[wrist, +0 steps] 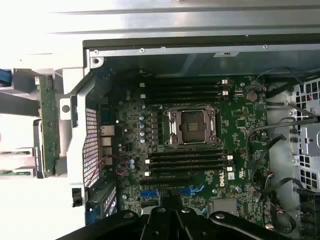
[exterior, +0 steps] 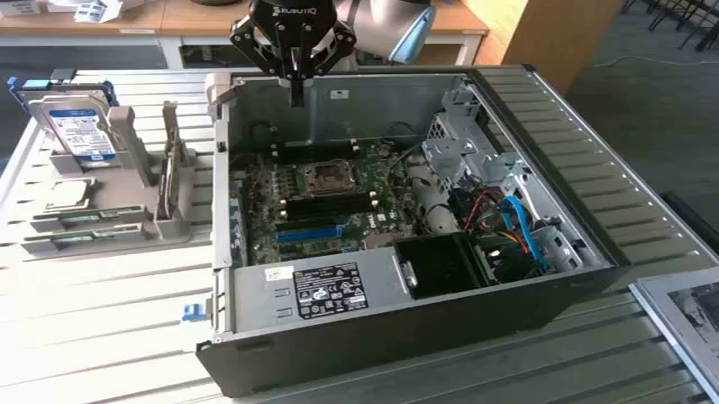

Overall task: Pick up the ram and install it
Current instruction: 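Reach for the ram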

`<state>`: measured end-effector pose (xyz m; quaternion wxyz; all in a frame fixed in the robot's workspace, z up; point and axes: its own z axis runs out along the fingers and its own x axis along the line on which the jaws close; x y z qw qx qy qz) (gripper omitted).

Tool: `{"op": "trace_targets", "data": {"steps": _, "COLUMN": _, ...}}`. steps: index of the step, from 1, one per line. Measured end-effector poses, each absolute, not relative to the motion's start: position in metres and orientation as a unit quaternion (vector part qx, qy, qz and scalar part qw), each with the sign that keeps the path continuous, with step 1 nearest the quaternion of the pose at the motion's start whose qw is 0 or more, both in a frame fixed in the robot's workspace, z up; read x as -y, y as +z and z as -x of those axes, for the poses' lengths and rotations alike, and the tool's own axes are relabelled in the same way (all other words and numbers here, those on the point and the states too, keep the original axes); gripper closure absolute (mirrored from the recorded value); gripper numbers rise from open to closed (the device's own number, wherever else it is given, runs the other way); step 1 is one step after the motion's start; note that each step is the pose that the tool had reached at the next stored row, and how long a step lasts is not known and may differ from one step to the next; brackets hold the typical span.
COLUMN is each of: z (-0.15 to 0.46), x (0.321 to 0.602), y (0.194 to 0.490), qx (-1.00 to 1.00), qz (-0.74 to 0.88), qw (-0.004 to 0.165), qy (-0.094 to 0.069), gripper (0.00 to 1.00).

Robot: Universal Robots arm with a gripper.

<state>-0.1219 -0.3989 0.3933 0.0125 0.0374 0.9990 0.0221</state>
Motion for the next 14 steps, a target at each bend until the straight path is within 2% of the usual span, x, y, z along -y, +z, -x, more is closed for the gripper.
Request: {"op": "trace_targets", "data": {"steps": 14, "z": 0.1273, "x": 0.3989, "y": 0.3933, "qx": -0.999, "qz": -0.037, "qw": 0.012, "qy": 0.022, "gripper": 0.90}}
